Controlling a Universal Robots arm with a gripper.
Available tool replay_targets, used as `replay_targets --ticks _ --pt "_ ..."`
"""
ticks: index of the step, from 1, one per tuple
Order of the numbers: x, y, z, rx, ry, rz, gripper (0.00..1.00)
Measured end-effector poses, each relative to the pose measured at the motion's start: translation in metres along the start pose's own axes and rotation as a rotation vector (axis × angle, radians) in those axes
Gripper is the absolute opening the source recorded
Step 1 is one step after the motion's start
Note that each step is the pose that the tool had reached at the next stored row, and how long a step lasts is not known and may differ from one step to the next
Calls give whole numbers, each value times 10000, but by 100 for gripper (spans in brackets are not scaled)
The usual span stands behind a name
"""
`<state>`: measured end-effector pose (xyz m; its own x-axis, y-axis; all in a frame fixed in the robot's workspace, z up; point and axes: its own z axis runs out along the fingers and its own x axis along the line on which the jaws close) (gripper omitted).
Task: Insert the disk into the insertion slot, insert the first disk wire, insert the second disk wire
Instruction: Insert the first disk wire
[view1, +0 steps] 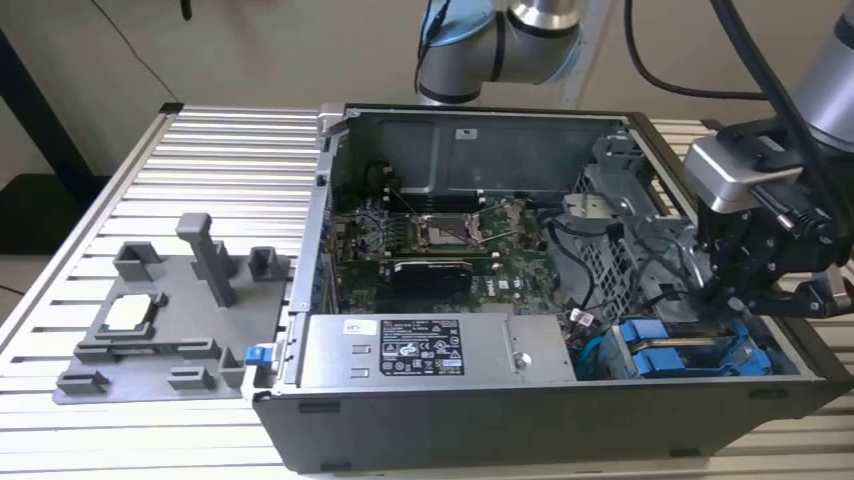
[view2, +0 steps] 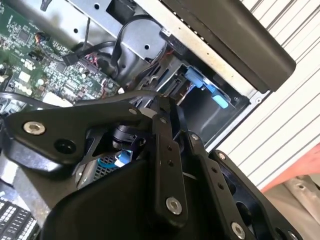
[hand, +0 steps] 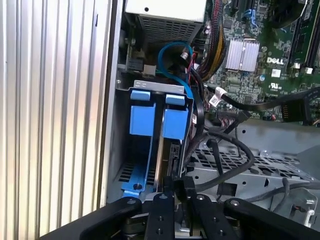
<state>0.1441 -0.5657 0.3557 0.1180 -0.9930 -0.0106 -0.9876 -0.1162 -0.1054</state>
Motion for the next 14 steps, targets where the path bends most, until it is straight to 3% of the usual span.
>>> replay_targets --ticks 2,14 --pt "1 3 17 120 17 -3 19" --pt "2 11 113 218 64 262 19"
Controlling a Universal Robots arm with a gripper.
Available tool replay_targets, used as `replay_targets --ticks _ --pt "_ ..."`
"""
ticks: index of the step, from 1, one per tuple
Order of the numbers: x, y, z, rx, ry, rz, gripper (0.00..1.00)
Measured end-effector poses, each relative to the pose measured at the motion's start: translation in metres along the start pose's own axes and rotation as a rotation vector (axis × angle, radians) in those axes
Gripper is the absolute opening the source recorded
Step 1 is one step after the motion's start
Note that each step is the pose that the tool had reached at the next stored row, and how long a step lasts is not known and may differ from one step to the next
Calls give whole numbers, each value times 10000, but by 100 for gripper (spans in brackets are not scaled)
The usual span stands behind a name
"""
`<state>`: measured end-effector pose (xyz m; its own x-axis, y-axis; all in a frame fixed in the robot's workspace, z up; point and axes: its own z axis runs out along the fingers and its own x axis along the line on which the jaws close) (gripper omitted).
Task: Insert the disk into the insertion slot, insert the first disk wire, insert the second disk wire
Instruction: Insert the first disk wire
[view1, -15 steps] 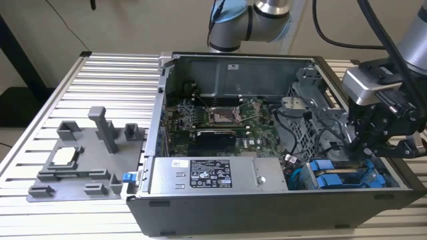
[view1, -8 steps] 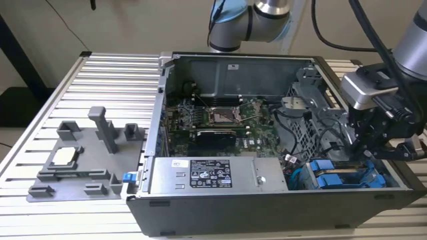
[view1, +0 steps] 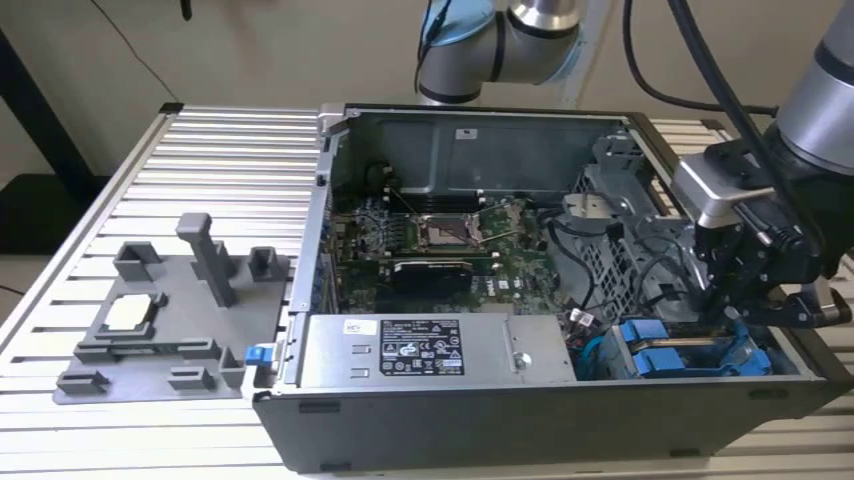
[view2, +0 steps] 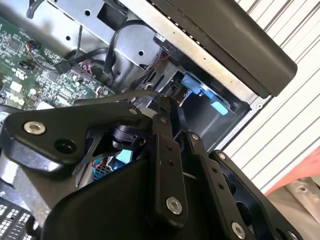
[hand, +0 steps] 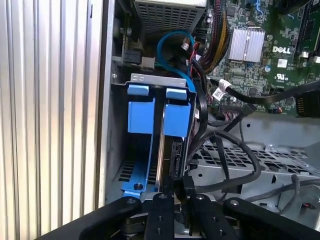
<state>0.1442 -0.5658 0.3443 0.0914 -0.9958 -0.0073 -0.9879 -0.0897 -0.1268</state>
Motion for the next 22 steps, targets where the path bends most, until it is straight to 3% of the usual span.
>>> replay_targets --ticks 22 --pt "-28 -17 51 15 42 171 19"
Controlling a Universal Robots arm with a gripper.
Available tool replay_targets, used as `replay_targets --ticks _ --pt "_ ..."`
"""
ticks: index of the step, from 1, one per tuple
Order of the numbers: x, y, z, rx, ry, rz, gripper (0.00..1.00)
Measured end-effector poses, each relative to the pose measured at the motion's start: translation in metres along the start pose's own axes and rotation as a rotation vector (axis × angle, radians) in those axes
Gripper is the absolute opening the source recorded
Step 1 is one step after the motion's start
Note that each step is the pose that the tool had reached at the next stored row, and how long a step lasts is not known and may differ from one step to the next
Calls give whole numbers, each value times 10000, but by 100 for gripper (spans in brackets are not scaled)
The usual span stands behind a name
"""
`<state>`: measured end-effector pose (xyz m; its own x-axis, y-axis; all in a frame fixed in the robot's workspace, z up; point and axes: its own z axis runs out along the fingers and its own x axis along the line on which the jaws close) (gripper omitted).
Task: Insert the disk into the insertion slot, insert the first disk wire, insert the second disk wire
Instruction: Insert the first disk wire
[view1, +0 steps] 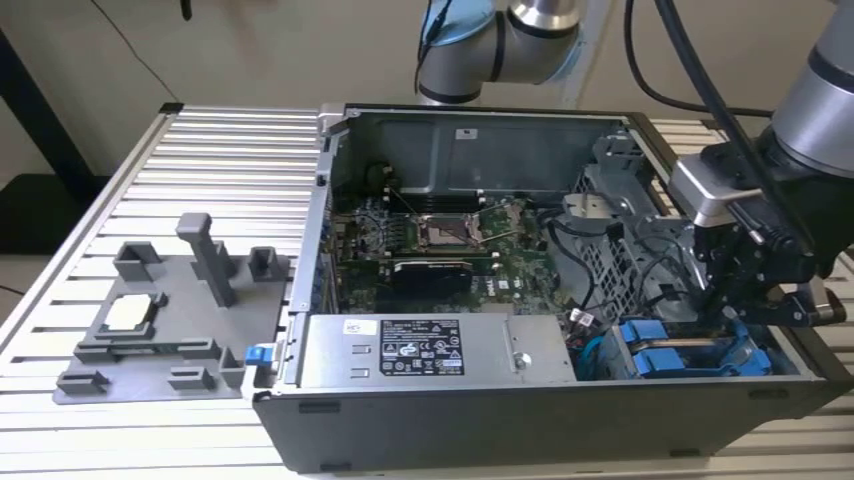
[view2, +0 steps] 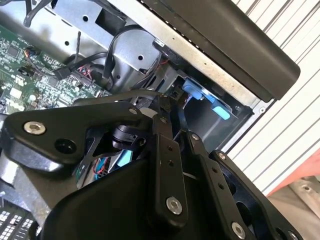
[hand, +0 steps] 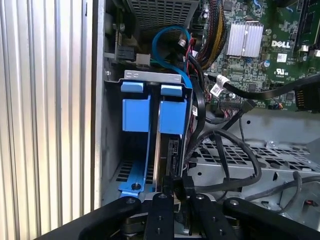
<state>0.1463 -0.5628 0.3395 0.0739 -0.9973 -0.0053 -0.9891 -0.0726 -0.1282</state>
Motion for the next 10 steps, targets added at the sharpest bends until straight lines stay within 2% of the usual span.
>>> replay_targets --ticks 7,10 --pt "0 1 3 -1 1 30 19" --pt "4 0 -1 -33 -4 35 19"
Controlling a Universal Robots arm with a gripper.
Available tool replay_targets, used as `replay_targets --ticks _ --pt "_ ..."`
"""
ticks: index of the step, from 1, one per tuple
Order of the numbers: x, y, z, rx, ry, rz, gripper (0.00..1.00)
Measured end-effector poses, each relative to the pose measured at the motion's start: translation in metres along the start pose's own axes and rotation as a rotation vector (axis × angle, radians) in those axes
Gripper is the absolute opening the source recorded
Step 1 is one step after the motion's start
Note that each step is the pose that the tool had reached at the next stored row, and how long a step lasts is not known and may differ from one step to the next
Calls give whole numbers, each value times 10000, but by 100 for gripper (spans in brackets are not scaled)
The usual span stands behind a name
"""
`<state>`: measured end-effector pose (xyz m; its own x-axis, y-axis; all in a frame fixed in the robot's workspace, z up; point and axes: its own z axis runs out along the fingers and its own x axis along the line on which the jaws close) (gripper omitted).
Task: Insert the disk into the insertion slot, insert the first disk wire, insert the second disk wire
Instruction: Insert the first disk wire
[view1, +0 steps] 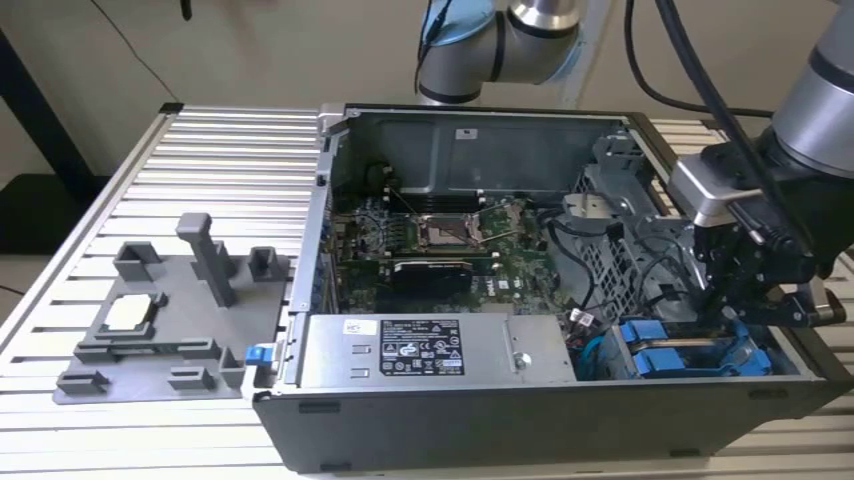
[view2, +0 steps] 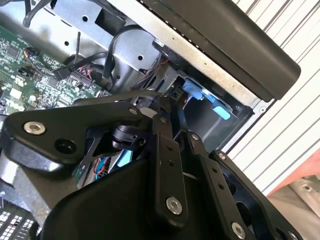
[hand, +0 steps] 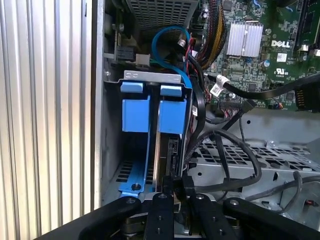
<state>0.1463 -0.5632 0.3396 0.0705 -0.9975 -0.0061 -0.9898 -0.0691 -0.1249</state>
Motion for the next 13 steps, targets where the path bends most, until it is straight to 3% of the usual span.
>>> replay_targets --ticks 6,13 --pt "14 -3 -22 -98 -3 4 19" --pt "16 -35 -18 -115 -5 7 19"
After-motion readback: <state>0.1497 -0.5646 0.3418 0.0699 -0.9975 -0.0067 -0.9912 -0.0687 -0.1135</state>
